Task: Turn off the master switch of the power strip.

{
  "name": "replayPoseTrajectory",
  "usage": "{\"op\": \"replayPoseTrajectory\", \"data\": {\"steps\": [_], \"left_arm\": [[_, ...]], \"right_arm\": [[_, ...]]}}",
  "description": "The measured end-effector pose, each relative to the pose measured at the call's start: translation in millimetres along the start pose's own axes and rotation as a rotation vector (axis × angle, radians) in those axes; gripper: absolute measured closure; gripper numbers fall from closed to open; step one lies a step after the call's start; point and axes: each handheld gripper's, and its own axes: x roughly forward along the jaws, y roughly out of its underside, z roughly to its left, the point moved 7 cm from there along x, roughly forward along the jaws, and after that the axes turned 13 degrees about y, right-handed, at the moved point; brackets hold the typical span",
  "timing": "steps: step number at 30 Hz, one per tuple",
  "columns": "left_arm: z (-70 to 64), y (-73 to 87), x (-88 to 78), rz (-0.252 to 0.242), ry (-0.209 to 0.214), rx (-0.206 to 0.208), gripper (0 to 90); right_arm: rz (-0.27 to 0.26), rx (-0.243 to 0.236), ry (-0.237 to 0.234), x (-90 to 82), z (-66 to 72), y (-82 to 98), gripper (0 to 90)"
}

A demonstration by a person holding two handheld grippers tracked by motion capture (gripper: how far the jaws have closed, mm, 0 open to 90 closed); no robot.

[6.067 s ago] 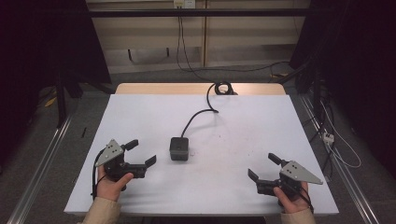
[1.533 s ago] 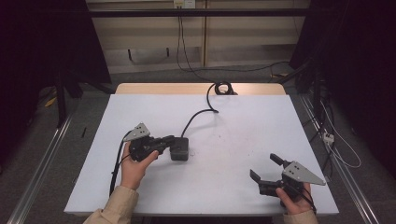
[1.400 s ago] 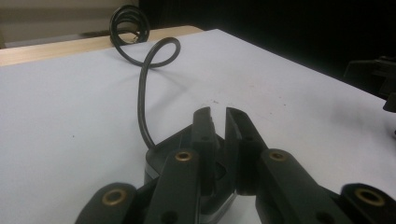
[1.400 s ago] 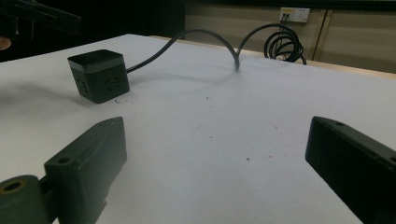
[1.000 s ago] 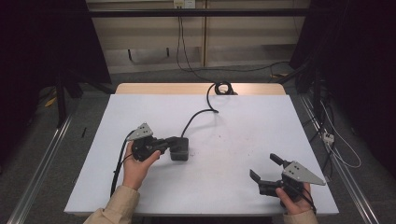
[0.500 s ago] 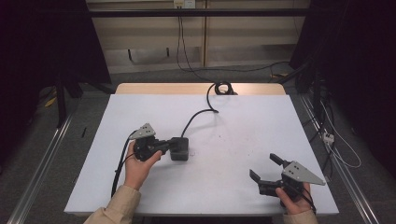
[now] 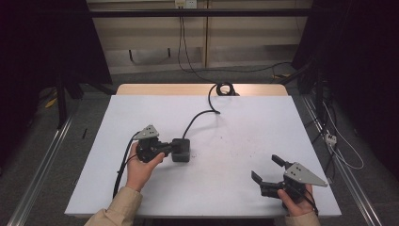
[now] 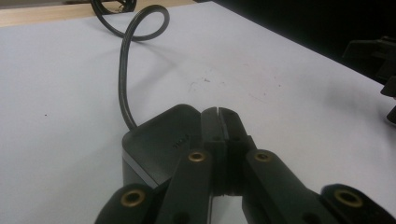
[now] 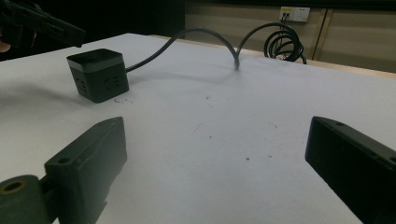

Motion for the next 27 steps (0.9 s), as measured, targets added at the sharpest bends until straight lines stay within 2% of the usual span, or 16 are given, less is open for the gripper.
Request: {"op": "replayPoseTrajectory", "data": {"steps": [27], "left_arm": [[3.7,4.4,3.6,0.035,-0.026,0.007,90.0]], "right_arm": [[-0.004,-0.001,0.001,-0.5,-0.1,-0.6,5.3]]}}
